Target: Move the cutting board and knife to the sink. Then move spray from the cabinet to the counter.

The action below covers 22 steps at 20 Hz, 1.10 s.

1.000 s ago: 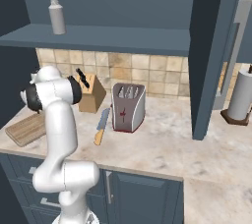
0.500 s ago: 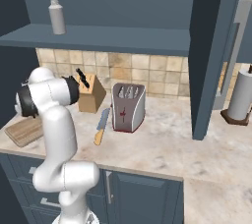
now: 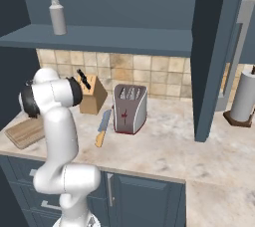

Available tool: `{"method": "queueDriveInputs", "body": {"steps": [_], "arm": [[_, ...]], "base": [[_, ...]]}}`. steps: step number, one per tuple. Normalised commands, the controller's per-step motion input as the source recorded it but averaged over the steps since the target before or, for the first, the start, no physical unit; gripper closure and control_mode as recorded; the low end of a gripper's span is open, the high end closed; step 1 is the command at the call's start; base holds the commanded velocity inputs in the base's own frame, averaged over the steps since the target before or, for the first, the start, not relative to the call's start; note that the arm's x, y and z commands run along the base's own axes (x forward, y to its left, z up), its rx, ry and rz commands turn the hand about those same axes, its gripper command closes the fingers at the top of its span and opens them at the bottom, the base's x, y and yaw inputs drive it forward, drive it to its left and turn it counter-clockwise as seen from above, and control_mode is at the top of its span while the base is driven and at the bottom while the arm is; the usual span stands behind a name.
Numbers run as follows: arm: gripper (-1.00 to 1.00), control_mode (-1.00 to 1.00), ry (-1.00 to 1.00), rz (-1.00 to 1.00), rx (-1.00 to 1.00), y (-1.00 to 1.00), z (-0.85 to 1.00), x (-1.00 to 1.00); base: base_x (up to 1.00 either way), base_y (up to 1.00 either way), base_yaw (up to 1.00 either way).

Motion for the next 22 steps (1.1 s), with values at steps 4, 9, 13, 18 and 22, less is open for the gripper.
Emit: {"method": "queueDriveInputs", "body": {"steps": [4,9,13,18,22], "arm": [[-1.0,-1.0,0.02,-0.04,0.0,0.0,0.28,0.96],[-1.0,-1.0,0.12,-0.05,0.0,0.02,0.01,0.66],[-1.0,-1.0,0.09,-0.01,0.0,0.01,-0.12,0.19],[-1.0,-1.0,0.02,0.0,0.0,0.05,-0.31,0.0],[-1.0,-1.0,0.0,0.0,0.0,0.0,-0.18,0.0]], "base": [[0.0,0.0,0.0],[0.0,0.0,0.0],[0.0,0.0,0.0],[0.0,0.0,0.0],[0.0,0.0,0.0]]}}
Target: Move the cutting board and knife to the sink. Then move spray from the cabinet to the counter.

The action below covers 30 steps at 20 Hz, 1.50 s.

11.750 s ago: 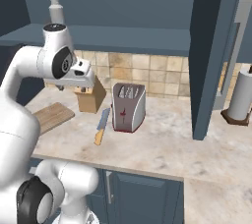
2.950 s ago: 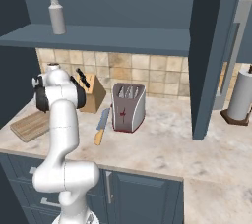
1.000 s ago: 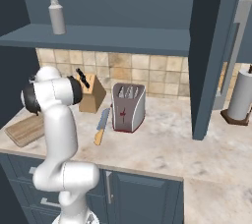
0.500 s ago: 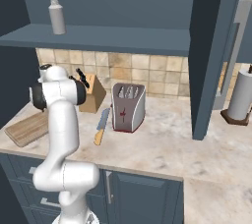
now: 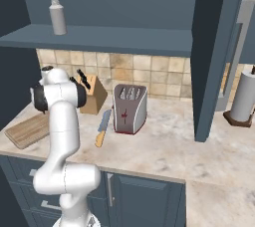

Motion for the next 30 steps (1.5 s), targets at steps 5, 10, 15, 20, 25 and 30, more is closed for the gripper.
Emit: {"method": "queueDriveInputs", "body": {"steps": [5,10,15,20,25,30], "arm": [[-1.0,-1.0,0.0,0.0,-0.01,0.03,-0.15,0.03],[-1.0,-1.0,0.0,0.0,0.0,0.02,-0.15,0.0],[-1.0,-1.0,0.0,0.0,0.0,0.0,-0.04,0.03],[-1.0,-1.0,0.03,0.0,0.0,0.0,-0.04,0.0],[-1.0,-1.0,0.05,0.0,0.0,0.0,-0.22,-0.21],[-1.0,-1.0,0.07,0.0,0.0,0.0,-0.25,-0.39]], "base": [[0.0,0.0,0.0],[0.0,0.0,0.0],[0.0,0.0,0.0],[0.0,0.0,0.0],[0.0,0.0,0.0],[0.0,0.0,0.0]]}}
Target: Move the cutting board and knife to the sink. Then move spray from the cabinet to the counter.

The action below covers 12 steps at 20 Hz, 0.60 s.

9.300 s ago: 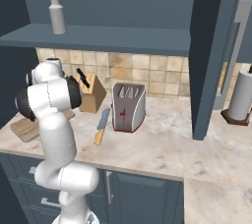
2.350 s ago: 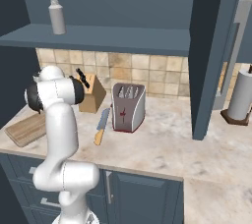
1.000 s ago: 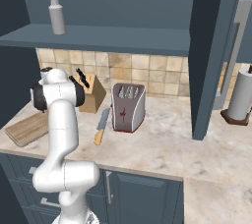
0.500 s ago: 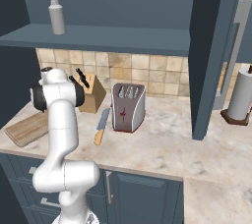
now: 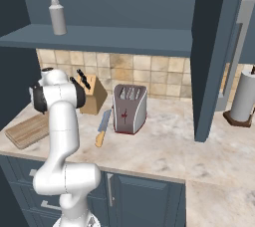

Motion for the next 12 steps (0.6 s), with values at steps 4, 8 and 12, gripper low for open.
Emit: {"method": "queueDriveInputs", "body": {"steps": [4,8,12], "arm": [[-1.0,-1.0,0.04,0.0,0.0,0.0,-0.29,-0.48],[-1.0,-1.0,0.04,0.0,0.0,0.0,-0.25,-0.49],[-1.0,-1.0,0.05,0.0,0.0,0.0,-0.21,-0.51]], "base": [[0.0,0.0,0.0],[0.0,0.0,0.0],[0.0,0.0,0.0]]}}
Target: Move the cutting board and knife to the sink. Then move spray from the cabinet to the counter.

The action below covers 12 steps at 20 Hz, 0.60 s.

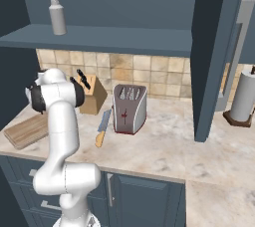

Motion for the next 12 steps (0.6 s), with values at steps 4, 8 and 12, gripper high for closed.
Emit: {"method": "queueDriveInputs", "body": {"steps": [4,8,12], "arm": [[-1.0,-1.0,0.05,0.0,0.0,-0.01,-0.19,-0.59],[-1.0,-1.0,0.02,0.0,0.01,-0.05,-0.14,-0.67],[-1.0,-1.0,0.0,-0.01,0.02,-0.04,-0.13,-0.74]], "base": [[0.0,0.0,0.0],[0.0,0.0,0.0],[0.0,0.0,0.0]]}}
